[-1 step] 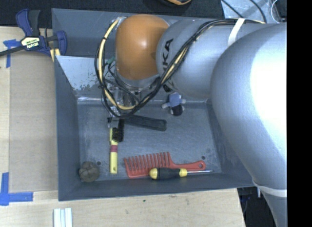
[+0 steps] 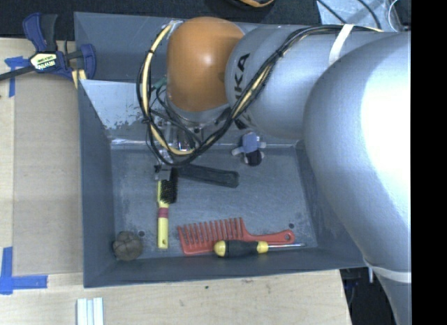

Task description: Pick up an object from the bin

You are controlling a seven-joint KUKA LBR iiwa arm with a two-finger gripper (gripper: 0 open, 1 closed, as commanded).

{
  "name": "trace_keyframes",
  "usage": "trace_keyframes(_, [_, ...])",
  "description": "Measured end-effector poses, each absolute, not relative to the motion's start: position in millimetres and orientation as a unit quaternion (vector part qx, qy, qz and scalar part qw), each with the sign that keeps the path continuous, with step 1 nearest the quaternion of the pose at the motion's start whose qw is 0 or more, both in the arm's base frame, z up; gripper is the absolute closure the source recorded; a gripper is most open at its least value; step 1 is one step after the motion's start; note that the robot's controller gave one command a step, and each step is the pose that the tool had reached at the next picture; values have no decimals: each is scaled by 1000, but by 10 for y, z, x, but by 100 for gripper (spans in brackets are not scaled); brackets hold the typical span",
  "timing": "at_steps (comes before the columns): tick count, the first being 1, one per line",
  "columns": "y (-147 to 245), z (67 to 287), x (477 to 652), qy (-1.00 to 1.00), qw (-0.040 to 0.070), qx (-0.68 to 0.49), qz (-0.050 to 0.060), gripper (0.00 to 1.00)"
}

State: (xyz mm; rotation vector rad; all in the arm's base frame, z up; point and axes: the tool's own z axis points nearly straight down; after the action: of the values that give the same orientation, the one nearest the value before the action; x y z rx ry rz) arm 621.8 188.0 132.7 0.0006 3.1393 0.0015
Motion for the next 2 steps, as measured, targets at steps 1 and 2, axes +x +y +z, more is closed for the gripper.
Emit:
trace_keyframes(1, [1140,706,6051,1000,-1,-31,0,0])
trace_keyframes(2, [1145,1225,6074,999,3,-54,1,0])
